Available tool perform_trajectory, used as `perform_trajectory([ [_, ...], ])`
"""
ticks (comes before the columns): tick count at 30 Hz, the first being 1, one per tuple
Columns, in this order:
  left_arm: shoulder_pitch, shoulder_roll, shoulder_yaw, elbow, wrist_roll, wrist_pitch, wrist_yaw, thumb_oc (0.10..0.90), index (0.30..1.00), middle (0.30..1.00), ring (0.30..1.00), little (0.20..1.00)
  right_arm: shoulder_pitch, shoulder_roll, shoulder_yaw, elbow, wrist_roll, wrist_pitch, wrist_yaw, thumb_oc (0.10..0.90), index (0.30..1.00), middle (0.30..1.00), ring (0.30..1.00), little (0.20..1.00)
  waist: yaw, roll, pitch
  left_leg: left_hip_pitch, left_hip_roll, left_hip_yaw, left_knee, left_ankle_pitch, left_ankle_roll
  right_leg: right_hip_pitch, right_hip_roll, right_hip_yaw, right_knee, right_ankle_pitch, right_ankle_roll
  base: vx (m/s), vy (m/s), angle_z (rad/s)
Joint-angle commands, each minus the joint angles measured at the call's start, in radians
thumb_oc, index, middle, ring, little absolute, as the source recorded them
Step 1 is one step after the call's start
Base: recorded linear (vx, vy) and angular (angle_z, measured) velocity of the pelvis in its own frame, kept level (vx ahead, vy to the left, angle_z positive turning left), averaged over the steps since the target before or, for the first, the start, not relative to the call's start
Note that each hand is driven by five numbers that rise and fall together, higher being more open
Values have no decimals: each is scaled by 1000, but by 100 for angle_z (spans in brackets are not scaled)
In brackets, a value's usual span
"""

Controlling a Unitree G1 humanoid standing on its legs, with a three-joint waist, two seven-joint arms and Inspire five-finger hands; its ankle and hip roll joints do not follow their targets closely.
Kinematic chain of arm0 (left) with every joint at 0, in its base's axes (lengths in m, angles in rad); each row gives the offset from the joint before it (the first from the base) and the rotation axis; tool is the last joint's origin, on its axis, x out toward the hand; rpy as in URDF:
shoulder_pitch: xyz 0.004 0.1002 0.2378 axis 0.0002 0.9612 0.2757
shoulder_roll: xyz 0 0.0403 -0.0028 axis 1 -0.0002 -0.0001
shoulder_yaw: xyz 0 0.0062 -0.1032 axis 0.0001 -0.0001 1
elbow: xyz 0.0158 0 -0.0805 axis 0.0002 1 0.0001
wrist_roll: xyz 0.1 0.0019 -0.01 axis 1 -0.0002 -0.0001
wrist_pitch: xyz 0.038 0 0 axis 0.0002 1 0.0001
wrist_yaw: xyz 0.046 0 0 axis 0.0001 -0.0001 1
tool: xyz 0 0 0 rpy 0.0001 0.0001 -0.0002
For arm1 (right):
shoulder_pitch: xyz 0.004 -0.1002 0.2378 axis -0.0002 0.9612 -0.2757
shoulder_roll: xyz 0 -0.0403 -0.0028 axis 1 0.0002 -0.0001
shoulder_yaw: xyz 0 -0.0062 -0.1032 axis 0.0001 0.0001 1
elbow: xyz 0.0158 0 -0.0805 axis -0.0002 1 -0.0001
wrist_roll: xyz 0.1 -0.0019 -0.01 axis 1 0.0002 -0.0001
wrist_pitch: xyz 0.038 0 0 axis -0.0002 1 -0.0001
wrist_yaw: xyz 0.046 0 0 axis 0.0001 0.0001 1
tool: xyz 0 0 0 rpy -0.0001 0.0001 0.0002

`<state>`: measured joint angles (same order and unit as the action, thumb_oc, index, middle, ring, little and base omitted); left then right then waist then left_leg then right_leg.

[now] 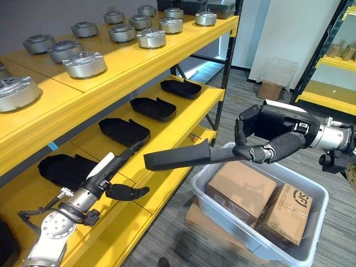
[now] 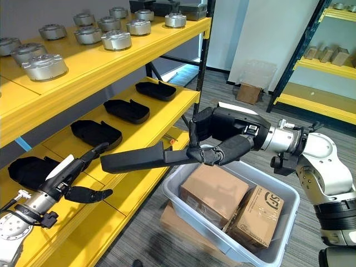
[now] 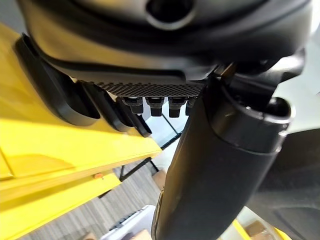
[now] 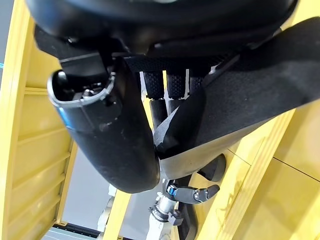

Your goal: Move parts from the plastic box to the shelf.

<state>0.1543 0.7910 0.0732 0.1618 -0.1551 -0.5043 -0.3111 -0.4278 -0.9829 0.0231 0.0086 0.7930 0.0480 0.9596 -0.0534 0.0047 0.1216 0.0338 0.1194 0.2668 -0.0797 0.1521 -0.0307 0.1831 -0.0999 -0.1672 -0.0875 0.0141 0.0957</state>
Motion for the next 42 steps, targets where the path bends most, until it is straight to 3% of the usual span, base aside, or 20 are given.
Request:
perform_trajectory([
  [1, -77, 74, 100, -29, -116, -109, 51, 900, 1000, 1000, 1000, 1000, -102, -4, -103, -8, 107, -98, -37, 400, 300, 300, 300, 300, 21, -37, -52, 98, 47, -21, 15, -163, -56, -63, 14, -21, 18, -20, -30, 0, 0, 0],
  [7, -107, 32, 80, -73, -207, -114, -10, 900, 1000, 1000, 1000, 1000, -99, 13, -103, -6, 109, -101, -30, 400, 300, 300, 300, 300, 22, -42, -56, 99, 48, -26, 13, -164, -57, -61, 14, -25, 18, -23, -32, 0, 0, 0],
  [18, -183, -64, -16, -132, -300, -44, -102, 900, 1000, 1000, 1000, 1000, -122, 71, -80, -44, 93, -98, -60, 400, 300, 300, 300, 300, 11, -45, -58, 105, 50, -25, 16, -171, -54, -58, 17, -19, 23, -24, -34, 0, 0, 0],
  [26, -237, -114, -109, -152, -322, -14, -125, 900, 1000, 1000, 1000, 1000, -142, 106, -54, -60, 85, -100, -59, 400, 300, 300, 300, 300, 1, -49, -57, 111, 53, -20, 16, -176, -50, -59, 19, -16, 28, -25, -34, 0, 0, 0],
  [42, -291, -155, -185, -167, -308, 43, -100, 900, 1000, 1000, 1000, 1000, -178, 139, -8, -56, 75, -81, -48, 400, 300, 300, 300, 300, -8, -52, -61, 121, 56, -12, 15, -180, -48, -53, 22, -11, 25, -24, -34, 0, 0, 0],
])
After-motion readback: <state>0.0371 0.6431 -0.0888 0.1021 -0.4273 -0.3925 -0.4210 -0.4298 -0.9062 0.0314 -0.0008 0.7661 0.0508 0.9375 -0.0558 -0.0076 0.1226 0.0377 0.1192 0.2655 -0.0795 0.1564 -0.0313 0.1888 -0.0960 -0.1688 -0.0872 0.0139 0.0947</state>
